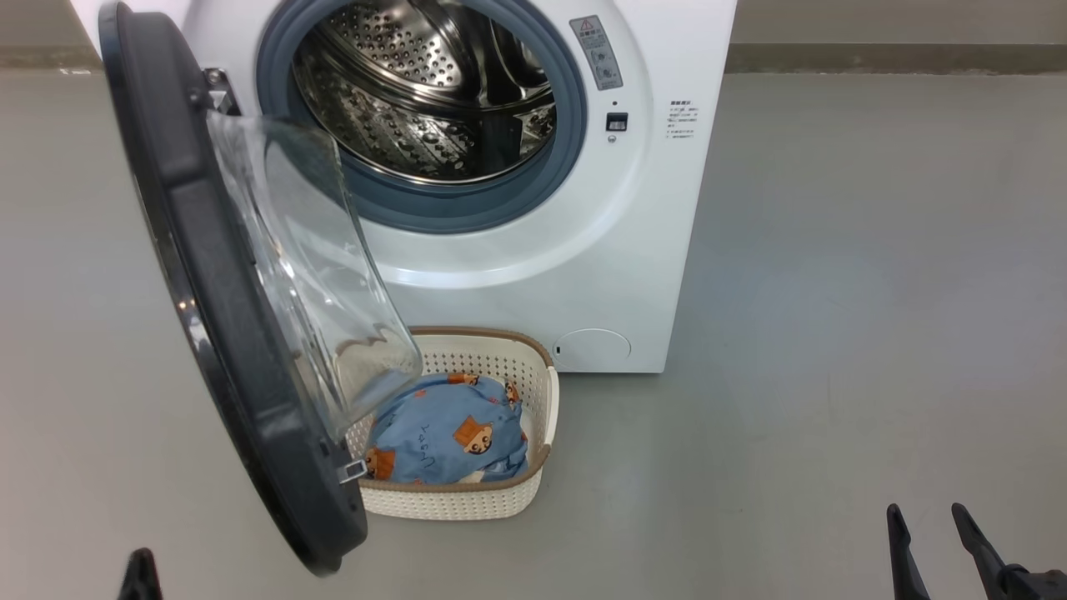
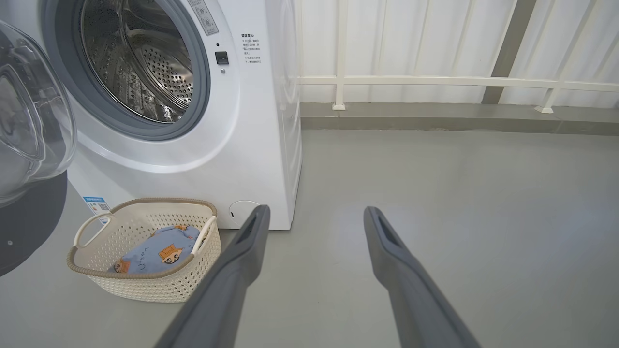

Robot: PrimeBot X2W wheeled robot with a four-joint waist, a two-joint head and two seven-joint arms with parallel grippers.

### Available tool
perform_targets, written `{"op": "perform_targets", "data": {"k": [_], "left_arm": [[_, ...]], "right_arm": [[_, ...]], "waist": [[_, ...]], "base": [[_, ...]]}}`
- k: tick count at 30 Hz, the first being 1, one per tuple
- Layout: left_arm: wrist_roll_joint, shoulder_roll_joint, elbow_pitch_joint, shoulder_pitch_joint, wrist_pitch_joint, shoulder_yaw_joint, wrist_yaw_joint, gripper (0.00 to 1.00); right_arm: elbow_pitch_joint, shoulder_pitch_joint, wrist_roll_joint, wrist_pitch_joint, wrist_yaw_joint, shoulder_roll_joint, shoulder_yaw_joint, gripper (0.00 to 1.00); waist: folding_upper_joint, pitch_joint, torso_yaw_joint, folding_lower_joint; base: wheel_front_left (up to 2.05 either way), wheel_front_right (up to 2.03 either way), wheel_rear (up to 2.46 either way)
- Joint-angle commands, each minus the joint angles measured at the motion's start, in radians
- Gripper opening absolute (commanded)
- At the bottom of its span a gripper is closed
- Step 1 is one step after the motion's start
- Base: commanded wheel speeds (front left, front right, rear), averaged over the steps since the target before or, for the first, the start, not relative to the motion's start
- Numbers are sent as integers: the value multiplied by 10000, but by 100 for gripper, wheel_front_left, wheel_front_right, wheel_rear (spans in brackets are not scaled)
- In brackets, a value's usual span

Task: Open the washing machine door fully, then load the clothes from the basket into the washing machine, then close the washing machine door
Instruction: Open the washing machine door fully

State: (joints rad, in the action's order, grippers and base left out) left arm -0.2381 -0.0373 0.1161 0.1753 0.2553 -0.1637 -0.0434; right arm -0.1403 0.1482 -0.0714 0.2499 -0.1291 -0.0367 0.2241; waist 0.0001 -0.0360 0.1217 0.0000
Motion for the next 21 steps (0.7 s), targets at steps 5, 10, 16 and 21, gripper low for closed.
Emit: {"op": "perform_targets", "data": {"k": [5, 10, 16, 21], "left_arm": [[-474, -129, -649, -699, 65, -625, 339, 0], [-558, -129, -1493, -1346, 65, -578, 695, 0], [-267, -136, -3792, -2157, -644, 226, 1170, 0], [-158, -134, -6447, -2746, -2450, 1340, 1275, 0]], "right_arm": [[300, -95, -146, 118, -16, -135, -133, 100], [273, -85, -153, 118, -16, -135, -14, 100], [222, -106, -226, 118, -16, -135, 45, 100], [219, -60, -329, 118, -16, -135, 99, 100]], "waist": [[-1, 36, 118, 0], [-1, 53, 335, 0], [-1, 43, 617, 0], [-1, 93, 892, 0]], "base": [[0, 0, 0], [0, 0, 0], [0, 0, 0], [0, 0, 0]]}}
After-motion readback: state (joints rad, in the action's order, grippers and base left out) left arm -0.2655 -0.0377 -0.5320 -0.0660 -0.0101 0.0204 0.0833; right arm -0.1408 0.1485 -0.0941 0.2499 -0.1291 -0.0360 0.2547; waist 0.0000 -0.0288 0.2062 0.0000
